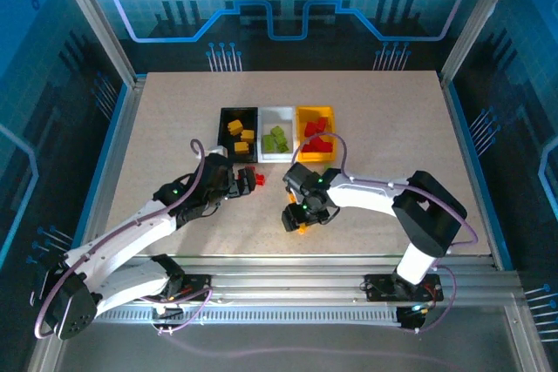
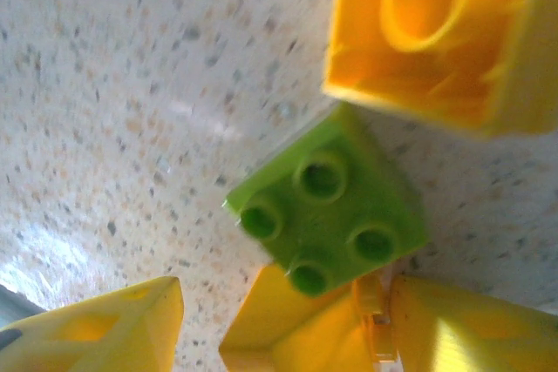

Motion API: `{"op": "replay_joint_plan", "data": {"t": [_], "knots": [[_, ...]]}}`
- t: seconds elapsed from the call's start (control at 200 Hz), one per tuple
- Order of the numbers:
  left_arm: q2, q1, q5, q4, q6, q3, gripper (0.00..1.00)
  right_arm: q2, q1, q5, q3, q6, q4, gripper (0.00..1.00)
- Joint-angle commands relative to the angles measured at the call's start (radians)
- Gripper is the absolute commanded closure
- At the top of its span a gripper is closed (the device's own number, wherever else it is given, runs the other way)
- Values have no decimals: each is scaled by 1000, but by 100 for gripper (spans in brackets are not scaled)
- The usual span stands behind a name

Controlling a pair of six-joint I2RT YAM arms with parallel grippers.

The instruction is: Sort the legos into containers by color

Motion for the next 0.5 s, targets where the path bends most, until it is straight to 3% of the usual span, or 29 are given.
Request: {"op": "replay_joint_plan", "data": {"t": [0.0, 0.135, 0.495], "knots": [[-6, 4, -7, -2, -8, -13, 1, 15, 45, 71, 17, 6, -81, 39], [2, 5, -6, 0, -6, -14, 1, 49, 72, 147, 36, 25, -107, 46], [-29, 29, -56, -47, -6, -30, 1, -22, 86, 138, 122, -22, -104, 64]]}}
